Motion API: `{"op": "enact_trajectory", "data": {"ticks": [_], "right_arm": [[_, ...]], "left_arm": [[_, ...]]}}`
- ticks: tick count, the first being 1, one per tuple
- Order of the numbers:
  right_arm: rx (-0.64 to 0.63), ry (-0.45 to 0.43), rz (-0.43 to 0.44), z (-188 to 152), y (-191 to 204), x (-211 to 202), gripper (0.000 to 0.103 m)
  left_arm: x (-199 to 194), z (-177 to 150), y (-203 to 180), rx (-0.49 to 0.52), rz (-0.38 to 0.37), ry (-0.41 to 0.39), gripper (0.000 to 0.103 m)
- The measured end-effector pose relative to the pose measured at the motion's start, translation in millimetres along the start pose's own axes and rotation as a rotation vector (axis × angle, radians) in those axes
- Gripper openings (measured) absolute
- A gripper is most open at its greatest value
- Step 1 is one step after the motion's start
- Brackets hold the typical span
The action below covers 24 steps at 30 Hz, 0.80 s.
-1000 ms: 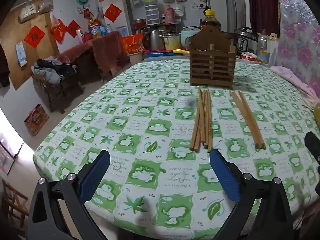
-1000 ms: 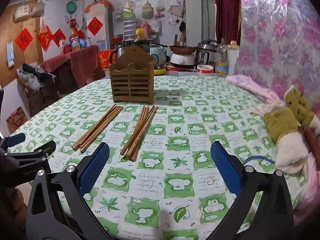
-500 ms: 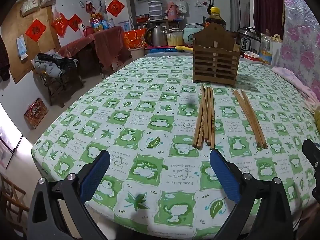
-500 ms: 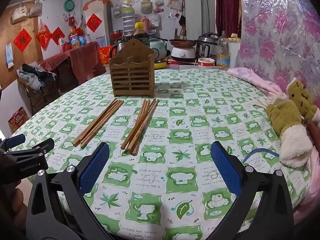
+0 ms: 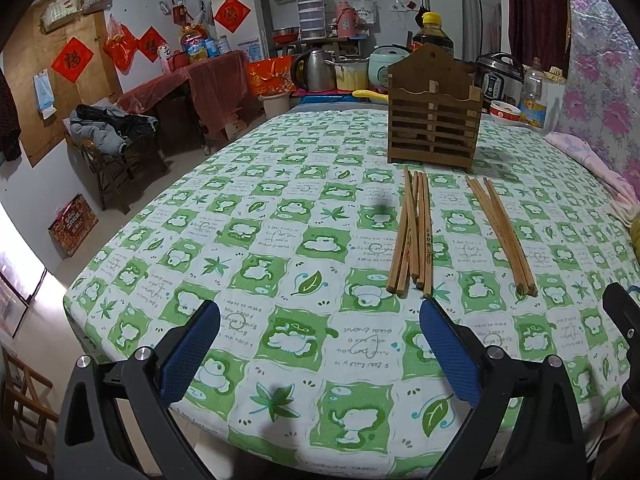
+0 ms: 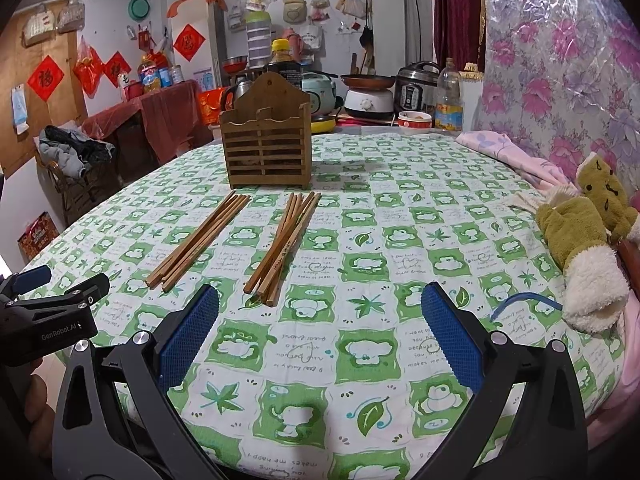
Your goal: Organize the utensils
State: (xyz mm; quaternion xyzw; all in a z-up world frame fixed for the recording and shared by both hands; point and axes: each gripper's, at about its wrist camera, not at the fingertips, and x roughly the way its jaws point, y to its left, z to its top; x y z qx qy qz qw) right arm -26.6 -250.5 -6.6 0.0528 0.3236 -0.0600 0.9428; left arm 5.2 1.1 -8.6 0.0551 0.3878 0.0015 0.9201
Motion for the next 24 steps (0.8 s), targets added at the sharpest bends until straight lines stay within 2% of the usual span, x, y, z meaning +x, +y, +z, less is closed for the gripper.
{"op": "enact_trajectory", "data": {"ticks": [24], "right_arm": [[-0.001,0.005,0.002,-1.5,0.8,1.5,0.097]], "left_arm": [[3.1,-2.8,2.0,-0.007,0.003,0.002,0.098]]}}
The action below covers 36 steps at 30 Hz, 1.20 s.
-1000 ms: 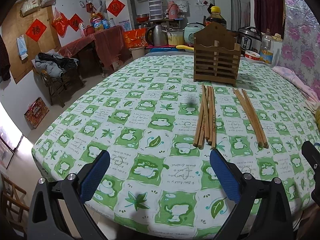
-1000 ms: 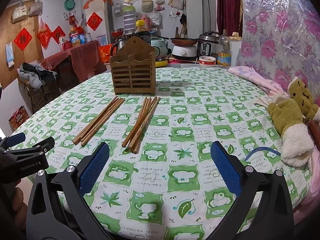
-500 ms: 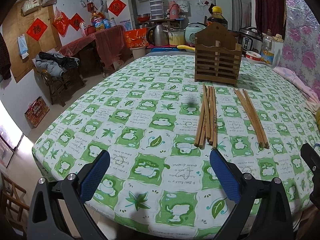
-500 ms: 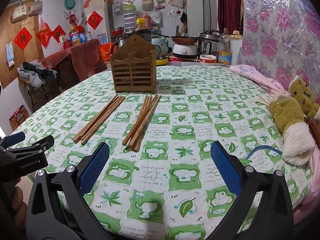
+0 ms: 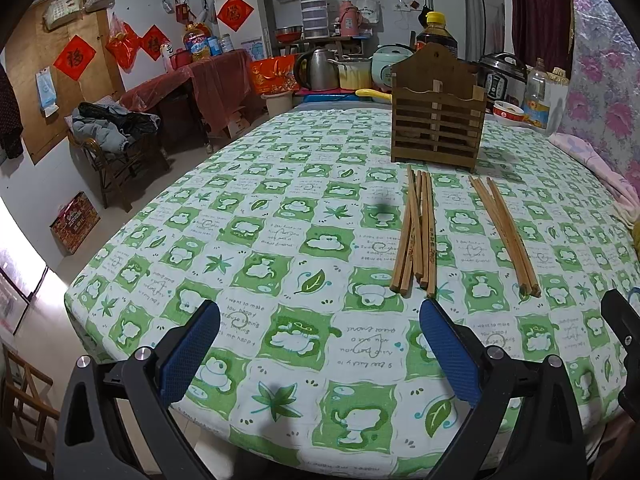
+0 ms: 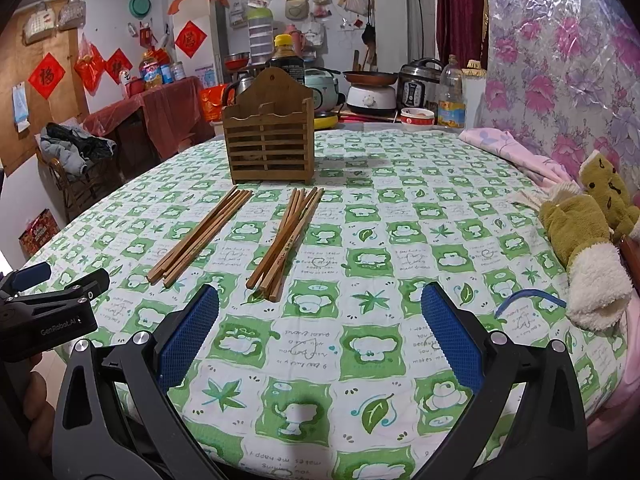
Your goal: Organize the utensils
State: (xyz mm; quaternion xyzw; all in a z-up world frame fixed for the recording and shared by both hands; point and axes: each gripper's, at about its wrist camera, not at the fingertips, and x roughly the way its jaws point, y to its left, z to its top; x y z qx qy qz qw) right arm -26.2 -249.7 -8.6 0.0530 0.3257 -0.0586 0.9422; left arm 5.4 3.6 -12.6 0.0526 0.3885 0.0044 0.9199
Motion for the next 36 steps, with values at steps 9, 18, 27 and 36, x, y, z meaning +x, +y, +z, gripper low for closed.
{"op": "enact_trajectory", "data": {"ticks": [9,18,27,36], "right_arm": [[-0.001,0.0,0.0,-1.1,0.7,0.4,0.097],[-0.001,0.0,0.0,-0.8,0.7,0.3,0.097],[-0.001,0.001,0.001,-0.9,1.1,0.8,0.097],[-0.001,0.004,0.001,-1.4,1.6,1.2,0.097]], "left_arm": [[3.9,-2.8,3.5,-0.004,0.008,0.014,0.098],[8.5,-2.3,0.2,-0.004,0.011,0.022,0.098],[9.7,-2.6,0.2,-0.006,0.012,0.024,0.098],[10.1,-2.3,0.6,-0.006,0.011,0.025,0.098]]}}
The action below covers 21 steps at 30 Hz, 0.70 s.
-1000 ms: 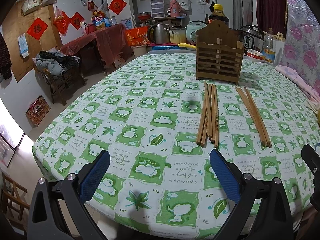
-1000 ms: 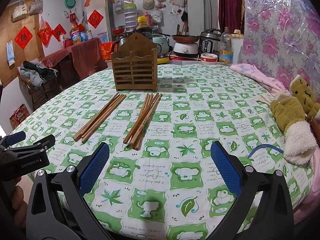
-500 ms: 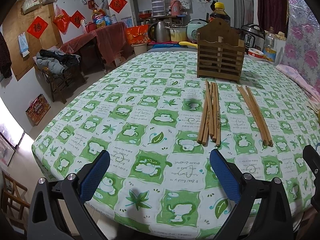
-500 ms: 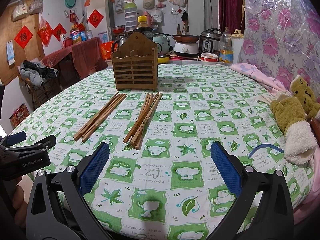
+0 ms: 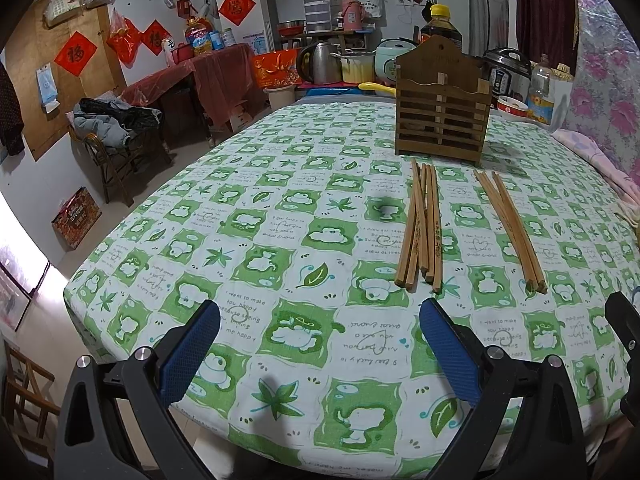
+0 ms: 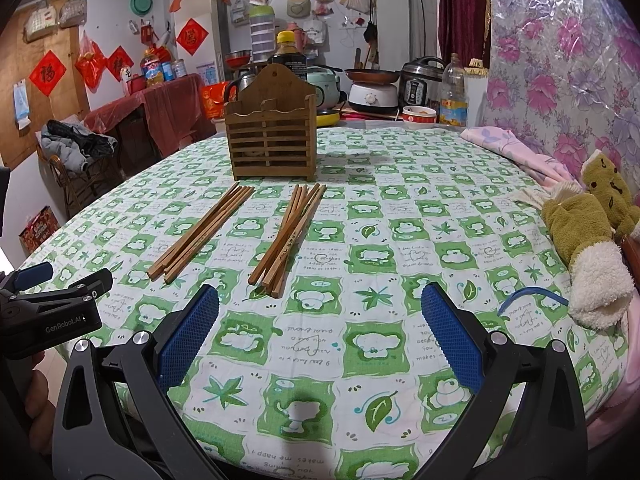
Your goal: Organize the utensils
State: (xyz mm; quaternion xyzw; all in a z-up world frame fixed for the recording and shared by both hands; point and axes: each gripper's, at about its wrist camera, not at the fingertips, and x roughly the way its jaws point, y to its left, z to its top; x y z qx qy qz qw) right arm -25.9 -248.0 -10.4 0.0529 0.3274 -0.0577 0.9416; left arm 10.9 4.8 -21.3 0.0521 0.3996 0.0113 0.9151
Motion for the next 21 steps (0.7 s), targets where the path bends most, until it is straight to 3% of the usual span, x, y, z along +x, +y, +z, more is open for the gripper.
{"op": "enact_trajectory", "data": {"ticks": [21], "right_arm": [[-0.001,0.006,0.002,-6.2,3.9,1.8,0.097]], "left_arm": [[3.3,-1.6,1.4,-0.008,0.0,0.014,0.098]]}}
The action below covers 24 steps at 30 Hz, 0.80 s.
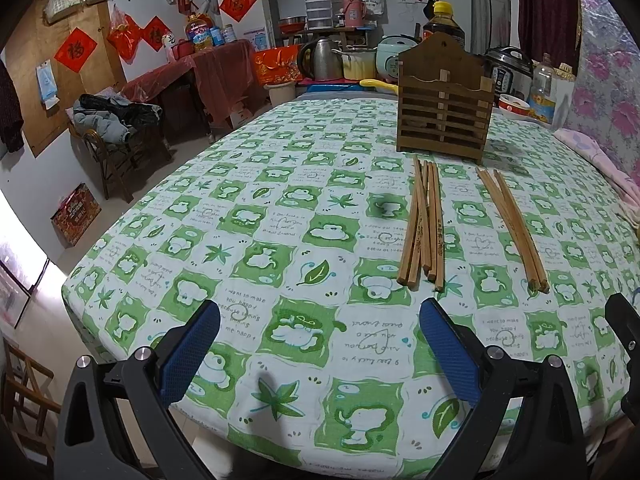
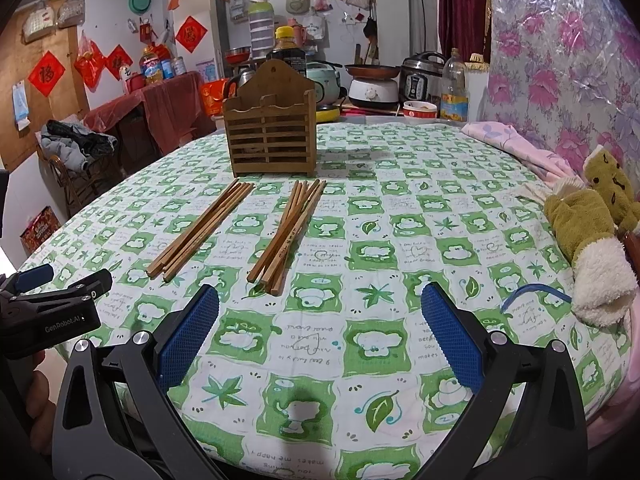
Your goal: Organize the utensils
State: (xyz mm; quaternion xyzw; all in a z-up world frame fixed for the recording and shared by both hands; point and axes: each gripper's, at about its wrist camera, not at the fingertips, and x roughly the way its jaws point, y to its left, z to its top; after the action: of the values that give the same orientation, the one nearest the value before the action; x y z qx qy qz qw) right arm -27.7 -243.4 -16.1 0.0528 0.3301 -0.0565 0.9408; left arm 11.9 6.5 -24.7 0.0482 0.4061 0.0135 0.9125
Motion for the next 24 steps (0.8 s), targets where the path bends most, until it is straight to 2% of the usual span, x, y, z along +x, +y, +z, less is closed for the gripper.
{"op": "enact_trajectory", "data": {"ticks": [7,12,16,24], "right_arm": [[0.006,0.013,-0.003,-3.3,-1.6,5.5,0.097],[0.074,0.061,-0.02,3.7,-28.2,16.5,0.097],[0.127,0.081,-0.006,5.1,-44.1,23.4,0.097],[0.12,0.161,0.072,12.5,-43.7,51.5,0.097]], "left_arm": [[8.0,2.2,5.1,-0.004,0.018,0.019,0.098],[29.3,6.5,29.1,-0.063,0.016,0.091,0.097],[38.4,10.0,38.6,-0.096,-0.013,0.12,0.097],[60.1,22.7,4.3,0.033,-0.041,0.144,0.097]]}}
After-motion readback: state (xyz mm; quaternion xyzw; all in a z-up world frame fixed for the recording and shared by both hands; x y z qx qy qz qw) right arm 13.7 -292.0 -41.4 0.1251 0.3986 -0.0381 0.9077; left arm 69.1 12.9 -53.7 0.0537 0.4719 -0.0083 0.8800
